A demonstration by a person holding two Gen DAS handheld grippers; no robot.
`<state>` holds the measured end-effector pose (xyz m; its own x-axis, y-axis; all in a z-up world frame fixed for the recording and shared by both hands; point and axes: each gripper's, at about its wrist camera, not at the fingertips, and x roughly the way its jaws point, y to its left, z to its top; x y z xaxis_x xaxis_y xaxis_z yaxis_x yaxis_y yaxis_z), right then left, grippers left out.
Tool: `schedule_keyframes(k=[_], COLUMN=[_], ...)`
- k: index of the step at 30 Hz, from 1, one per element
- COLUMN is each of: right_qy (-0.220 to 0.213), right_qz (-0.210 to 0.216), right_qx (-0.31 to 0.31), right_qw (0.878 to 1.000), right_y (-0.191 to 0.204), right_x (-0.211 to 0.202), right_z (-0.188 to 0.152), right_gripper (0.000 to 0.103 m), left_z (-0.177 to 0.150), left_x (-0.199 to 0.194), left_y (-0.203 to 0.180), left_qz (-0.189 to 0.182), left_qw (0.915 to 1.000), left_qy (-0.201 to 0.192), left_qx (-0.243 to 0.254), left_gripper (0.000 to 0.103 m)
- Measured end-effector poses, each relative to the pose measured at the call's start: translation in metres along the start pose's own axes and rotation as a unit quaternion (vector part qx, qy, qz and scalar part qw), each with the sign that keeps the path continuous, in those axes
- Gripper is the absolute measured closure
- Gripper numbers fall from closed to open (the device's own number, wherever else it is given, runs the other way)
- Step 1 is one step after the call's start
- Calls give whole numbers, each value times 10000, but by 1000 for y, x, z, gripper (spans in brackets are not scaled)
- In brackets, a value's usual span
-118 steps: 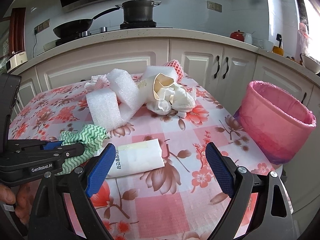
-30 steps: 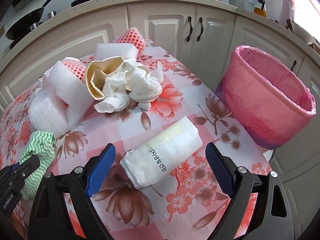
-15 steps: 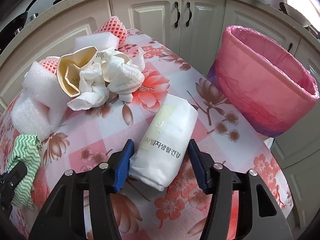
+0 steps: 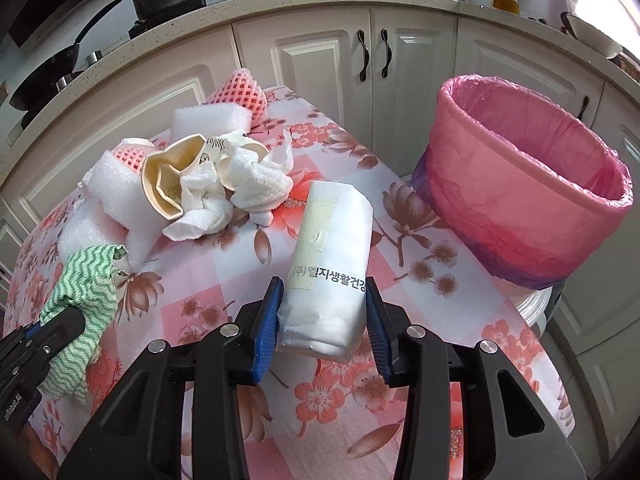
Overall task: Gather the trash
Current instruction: 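Grasp the green zigzag cloth with left tool while right tool grasps white wrapped roll, then carry cloth and roll over the pink bin and open both tools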
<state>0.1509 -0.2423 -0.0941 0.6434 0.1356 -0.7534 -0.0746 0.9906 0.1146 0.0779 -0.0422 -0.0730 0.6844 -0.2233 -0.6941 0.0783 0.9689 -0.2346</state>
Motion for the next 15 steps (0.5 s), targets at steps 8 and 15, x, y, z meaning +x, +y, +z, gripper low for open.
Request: schedule_keyframes(k=[8,15], right_qy=[-377,-668], right_qz=[7,-50], right_qx=[-78,-64], right_qw=[9993,9977], right_y=[-3,-13], right_x=[-16,-34], right_z=[12,24], right_gripper=[64,64], left_z=[16,35], left_x=[-3,-4], left_y=[-13,-28], left_qz=[-64,-125], left_qw=[9998,9993], left_qy=[-126,-272], left_qx=[100,206], left_gripper=[87,87])
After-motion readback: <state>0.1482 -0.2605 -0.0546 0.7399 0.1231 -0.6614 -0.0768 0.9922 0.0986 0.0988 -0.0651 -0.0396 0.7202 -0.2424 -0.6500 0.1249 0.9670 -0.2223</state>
